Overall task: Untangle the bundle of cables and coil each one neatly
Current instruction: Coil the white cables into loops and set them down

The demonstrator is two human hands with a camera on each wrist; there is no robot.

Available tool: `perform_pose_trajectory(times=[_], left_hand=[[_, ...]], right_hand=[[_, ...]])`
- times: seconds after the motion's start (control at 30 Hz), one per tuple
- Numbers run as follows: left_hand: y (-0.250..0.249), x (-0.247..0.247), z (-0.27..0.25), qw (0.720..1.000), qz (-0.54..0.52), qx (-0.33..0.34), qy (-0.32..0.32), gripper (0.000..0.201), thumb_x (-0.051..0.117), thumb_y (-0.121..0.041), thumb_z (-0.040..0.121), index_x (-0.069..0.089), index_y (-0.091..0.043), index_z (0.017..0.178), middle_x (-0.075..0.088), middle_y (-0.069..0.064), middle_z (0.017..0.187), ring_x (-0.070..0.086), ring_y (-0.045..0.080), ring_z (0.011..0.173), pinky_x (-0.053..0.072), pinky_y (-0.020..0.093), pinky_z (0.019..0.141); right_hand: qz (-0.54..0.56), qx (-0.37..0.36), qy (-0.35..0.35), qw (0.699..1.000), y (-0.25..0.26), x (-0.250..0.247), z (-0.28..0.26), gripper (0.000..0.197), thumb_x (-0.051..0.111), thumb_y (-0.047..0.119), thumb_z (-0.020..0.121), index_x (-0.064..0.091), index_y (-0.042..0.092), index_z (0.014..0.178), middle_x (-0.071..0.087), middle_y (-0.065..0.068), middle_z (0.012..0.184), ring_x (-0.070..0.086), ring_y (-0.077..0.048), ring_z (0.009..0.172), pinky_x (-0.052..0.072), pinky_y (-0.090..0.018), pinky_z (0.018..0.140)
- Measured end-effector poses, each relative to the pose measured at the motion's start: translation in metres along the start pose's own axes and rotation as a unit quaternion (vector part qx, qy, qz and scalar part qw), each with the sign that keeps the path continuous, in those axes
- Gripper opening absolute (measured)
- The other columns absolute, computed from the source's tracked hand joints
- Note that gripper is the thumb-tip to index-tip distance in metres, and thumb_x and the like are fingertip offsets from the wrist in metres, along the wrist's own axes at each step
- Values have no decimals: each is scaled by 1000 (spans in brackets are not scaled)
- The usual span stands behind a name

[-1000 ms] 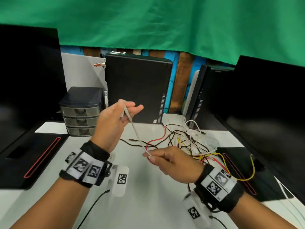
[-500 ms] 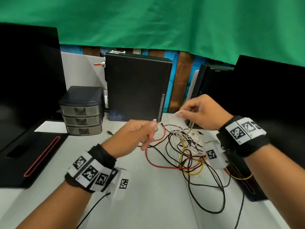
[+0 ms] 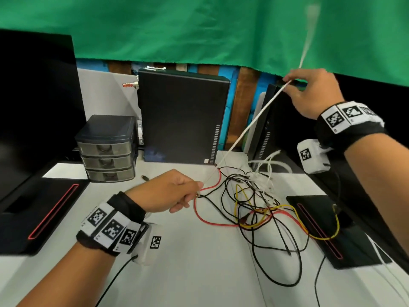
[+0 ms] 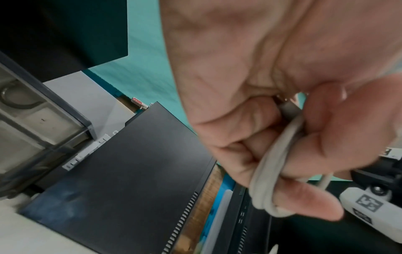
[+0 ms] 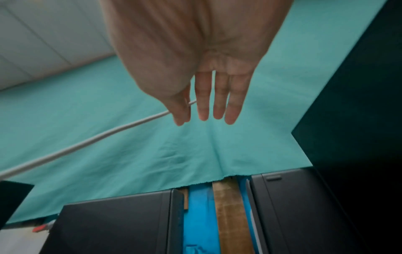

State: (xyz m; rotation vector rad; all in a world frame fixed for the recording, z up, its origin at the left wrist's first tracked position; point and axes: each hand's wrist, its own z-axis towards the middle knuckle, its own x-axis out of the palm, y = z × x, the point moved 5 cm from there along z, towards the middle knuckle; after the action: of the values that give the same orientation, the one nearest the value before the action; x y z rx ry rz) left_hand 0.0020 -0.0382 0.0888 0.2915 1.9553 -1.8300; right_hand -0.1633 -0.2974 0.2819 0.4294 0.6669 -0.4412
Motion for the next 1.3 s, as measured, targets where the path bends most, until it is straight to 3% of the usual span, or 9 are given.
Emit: perform_pose_trajectory(times=[0.13, 0.3, 0.4, 0.5, 0.57, 0.73, 0.93, 1.07, 1.3], left_hand=[[-10, -2, -8, 1000, -17, -1, 6, 54, 47, -28, 104, 49, -19, 51, 38, 3, 48, 38, 16, 41, 56, 41, 93], [-27, -2, -13, 995, -89, 41, -15, 53, 40, -19, 105, 45, -7, 53, 39, -4, 37, 39, 13, 38, 53, 43, 91], [-33, -1, -12, 988, -133, 65, -33, 55, 39, -21, 106, 45, -8, 54, 37, -7, 36, 43, 9, 36, 52, 45, 88], [-33, -4, -11, 971, -219, 71, -71, 52, 46, -36, 98, 49, -16, 51, 30, -2, 40, 42, 11, 36, 48, 40, 83], [-33, -9, -12, 954, -273, 82, -97, 51, 46, -38, 101, 50, -17, 55, 25, -2, 46, 39, 12, 39, 44, 42, 83], [-36, -17, -15, 895, -425, 87, -102, 49, 40, -43, 97, 60, -13, 64, 35, -1, 52, 41, 14, 45, 56, 29, 70], [-31, -25, -10, 858, -480, 121, -135, 44, 40, -43, 99, 66, -11, 82, 55, 1, 65, 62, 16, 68, 56, 31, 86], [-25, -32, -11, 839, -484, 147, -200, 37, 40, -36, 102, 64, -9, 99, 65, 3, 79, 71, 19, 91, 53, 35, 99], [-27, -28, -12, 930, -19, 172, -324, 38, 38, -39, 103, 72, -22, 100, 75, -8, 91, 68, 13, 95, 52, 37, 89]], right_hand=[[-110, -24, 66, 991, 6, 7, 3, 30, 67, 26, 90, 68, 24, 120, 67, -8, 127, 61, -34, 115, 50, -43, 99], [-8, 66, 350, 934, 21, 55, -52, 12, 60, 33, 98, 71, 31, 100, 74, 4, 94, 73, -14, 81, 59, -35, 81], [144, 18, 297, 944, 61, 67, -94, 25, 50, 40, 102, 71, 27, 107, 72, 8, 103, 66, -7, 98, 52, -36, 98], [391, 60, 351, 849, 103, 84, -145, 31, 47, 36, 103, 65, 20, 123, 74, 1, 110, 68, -5, 105, 49, -28, 100], [472, 59, 354, 805, 120, 93, -168, 26, 52, 19, 102, 65, 9, 122, 74, -8, 101, 72, -14, 94, 54, -26, 92], [555, 182, 201, 786, 99, 107, -167, 16, 61, 10, 97, 75, 15, 102, 60, -2, 68, 52, -10, 58, 48, -24, 58], [412, 66, 273, 867, 120, 112, -192, 28, 62, 27, 98, 77, 35, 76, 71, -10, 76, 65, -13, 67, 49, -19, 64], [340, -44, 313, 886, 140, 100, -210, 47, 49, 40, 102, 67, -3, 97, 58, -21, 71, 52, -27, 62, 45, -34, 62], [269, -150, 345, 887, 159, 33, -186, 31, 48, 28, 104, 69, 6, 100, 58, -4, 69, 52, -15, 64, 45, -30, 63]])
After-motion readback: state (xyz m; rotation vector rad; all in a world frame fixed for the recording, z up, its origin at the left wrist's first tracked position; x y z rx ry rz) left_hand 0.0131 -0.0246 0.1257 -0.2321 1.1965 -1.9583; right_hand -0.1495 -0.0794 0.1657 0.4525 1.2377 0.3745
